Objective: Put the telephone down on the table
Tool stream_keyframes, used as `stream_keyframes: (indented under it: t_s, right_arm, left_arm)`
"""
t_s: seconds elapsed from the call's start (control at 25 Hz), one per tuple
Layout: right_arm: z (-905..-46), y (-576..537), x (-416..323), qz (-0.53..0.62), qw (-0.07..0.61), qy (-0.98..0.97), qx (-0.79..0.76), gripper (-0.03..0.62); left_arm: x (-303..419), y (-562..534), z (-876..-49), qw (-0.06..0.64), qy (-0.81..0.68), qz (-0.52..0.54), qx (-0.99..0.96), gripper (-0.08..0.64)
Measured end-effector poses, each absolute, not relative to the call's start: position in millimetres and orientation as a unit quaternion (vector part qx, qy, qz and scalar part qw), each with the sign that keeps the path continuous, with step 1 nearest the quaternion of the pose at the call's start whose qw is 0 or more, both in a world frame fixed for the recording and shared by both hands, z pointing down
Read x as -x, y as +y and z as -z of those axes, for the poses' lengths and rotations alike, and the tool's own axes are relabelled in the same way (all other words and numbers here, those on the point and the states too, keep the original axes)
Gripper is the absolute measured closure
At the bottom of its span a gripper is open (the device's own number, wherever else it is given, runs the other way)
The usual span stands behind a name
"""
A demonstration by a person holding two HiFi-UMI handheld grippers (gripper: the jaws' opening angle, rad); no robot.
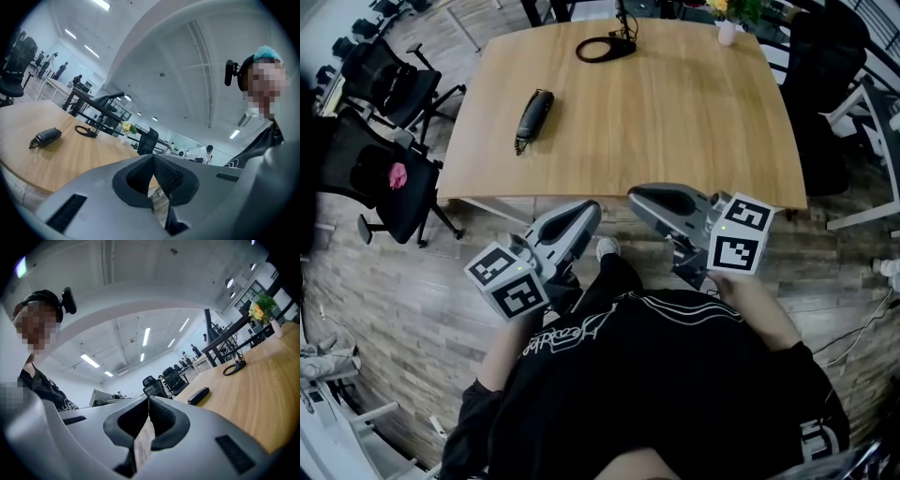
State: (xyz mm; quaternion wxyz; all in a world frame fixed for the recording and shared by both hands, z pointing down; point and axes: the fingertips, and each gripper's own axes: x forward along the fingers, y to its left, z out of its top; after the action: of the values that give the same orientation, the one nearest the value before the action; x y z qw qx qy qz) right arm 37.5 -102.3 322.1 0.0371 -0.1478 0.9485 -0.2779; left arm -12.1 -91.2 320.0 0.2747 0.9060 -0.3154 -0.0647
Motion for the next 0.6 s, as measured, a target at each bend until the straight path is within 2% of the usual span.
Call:
stream_keyframes:
  t_s: [0.44, 0.6]
  right_arm:
    - [-332.1, -82.7, -34.2, 0.287, 0.030, 0.949, 0.130, 0.552]
    - [-330.9, -81.8, -31.6, 0.288, 0.029, 0.948, 0.128, 0.552]
  left_arm:
    - [8.1, -69.4, -318.6, 0.244, -0.306, 0.079, -0.917, 0.554]
    - [12.9, -71.2, -319.9, 0.260, -0.306, 0.083, -0.912, 0.554]
